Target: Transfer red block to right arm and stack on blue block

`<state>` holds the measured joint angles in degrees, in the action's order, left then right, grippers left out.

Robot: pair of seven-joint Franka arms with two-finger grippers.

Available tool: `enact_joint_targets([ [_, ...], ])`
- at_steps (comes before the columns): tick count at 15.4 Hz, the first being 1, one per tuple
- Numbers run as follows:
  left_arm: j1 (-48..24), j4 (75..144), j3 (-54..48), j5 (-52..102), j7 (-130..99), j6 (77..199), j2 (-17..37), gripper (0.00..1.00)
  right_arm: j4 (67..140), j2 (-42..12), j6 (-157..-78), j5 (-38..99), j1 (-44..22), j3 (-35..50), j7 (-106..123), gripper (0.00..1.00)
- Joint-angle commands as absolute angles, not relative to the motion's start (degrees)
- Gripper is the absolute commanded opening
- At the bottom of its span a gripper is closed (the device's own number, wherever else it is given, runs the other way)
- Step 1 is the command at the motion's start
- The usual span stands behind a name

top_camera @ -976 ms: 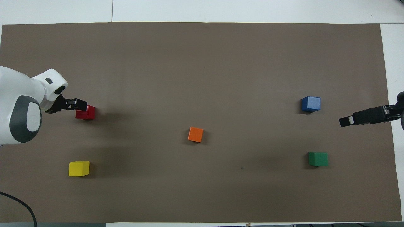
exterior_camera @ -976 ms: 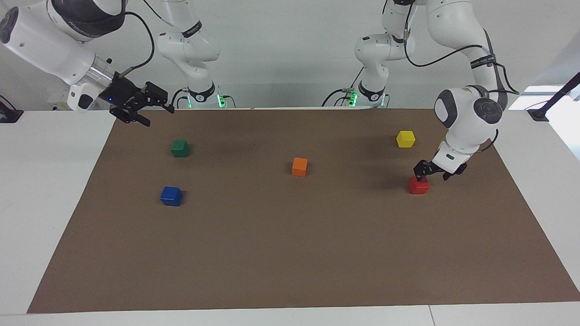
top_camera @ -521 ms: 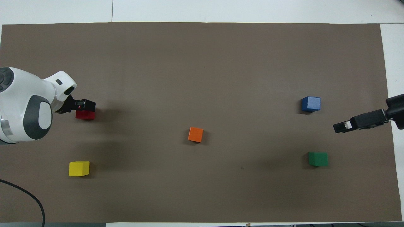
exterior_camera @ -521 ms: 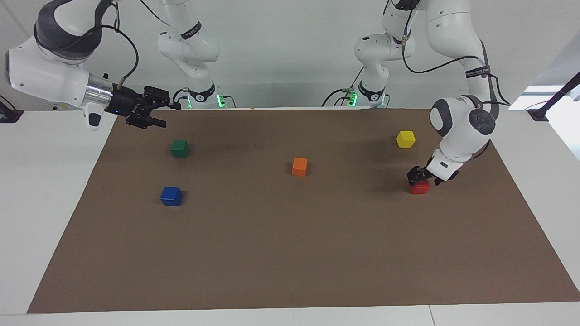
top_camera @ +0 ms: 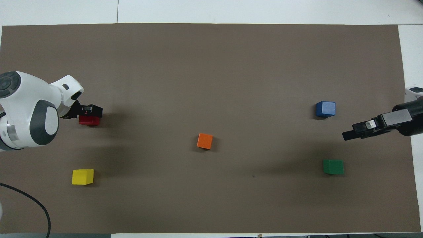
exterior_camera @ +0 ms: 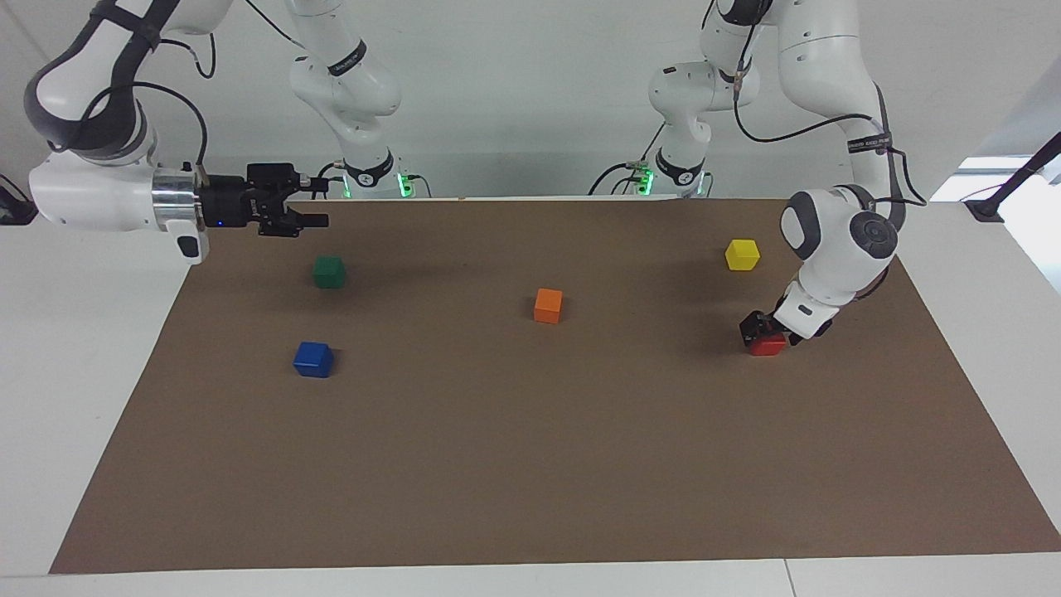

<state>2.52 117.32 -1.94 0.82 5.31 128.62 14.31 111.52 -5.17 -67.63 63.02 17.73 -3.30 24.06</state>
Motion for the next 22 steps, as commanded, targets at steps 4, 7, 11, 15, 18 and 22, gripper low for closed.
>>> enact_joint_targets([
  [4, 2.0, 119.1, -1.6, 1.7, 6.0, 130.0, 14.1, 0.86, 113.6, -13.7, -62.4, 72.8, 18.5, -2.7, 31.4, 1.00],
  [7, 2.4, 118.5, -1.7, 6.2, 5.0, 129.0, 14.1, 0.29, 113.6, -16.9, -60.6, 78.9, 17.3, -2.5, 33.3, 1.00],
  [11, 2.8, 112.9, -1.6, 12.8, 1.0, 122.5, 14.1, 0.00, 113.6, -17.2, -63.8, 85.8, 13.5, -2.5, 32.3, 1.00],
  [15, 2.4, 104.2, -1.8, 15.5, -12.5, 109.6, 12.9, 0.00, 114.6, -17.9, -64.6, 94.7, 9.7, -2.5, 30.9, 1.00],
  [18, 2.1, 101.3, -2.2, 21.5, -27.3, 102.2, 9.8, 0.00, 115.6, -17.7, -66.4, 98.7, 7.4, -2.5, 29.4, 1.00],
  [22, 1.7, 101.4, -3.8, 32.9, -51.2, 98.3, 4.6, 0.00, 118.9, -16.8, -66.7, 102.2, 4.9, -2.5, 30.4, 1.00],
])
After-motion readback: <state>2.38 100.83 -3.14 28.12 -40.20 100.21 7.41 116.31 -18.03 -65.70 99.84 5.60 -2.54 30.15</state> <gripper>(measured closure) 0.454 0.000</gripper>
